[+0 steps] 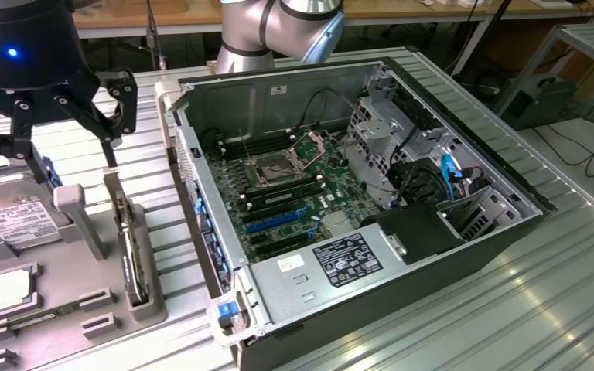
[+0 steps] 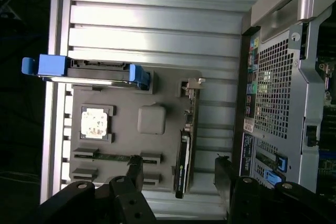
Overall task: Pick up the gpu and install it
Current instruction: 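Pick up the gpu and move the gpu toward the slot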
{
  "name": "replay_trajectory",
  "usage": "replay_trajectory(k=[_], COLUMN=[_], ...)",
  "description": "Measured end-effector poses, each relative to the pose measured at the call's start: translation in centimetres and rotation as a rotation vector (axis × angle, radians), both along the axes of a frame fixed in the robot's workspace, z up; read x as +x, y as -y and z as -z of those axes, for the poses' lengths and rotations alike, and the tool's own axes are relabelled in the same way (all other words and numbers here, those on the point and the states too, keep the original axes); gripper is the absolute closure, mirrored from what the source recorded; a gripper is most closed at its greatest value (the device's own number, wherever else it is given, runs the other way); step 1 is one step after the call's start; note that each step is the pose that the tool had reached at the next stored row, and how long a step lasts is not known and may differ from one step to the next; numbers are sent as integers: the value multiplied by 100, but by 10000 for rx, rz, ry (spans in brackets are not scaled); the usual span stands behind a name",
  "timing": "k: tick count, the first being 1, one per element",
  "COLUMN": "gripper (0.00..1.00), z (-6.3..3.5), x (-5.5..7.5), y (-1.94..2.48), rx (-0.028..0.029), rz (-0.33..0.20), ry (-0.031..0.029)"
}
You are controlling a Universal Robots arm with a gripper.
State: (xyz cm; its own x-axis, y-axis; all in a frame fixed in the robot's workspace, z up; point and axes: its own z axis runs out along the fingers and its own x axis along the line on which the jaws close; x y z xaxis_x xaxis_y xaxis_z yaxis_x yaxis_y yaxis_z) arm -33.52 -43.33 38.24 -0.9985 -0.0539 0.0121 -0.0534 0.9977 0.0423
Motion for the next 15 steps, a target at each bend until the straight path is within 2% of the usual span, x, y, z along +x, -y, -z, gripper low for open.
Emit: replay_trajectory(k=[4, 5, 10, 13, 15], gripper=[34, 34, 34, 34, 34], z=[39, 65, 159, 178, 205], x=[3, 3, 26, 28, 27], y=[19, 25, 26, 26, 30], rx=[-2, 1, -16, -32, -32], rz=[253, 390, 716, 711, 579], ry=[0, 22, 25, 136, 145])
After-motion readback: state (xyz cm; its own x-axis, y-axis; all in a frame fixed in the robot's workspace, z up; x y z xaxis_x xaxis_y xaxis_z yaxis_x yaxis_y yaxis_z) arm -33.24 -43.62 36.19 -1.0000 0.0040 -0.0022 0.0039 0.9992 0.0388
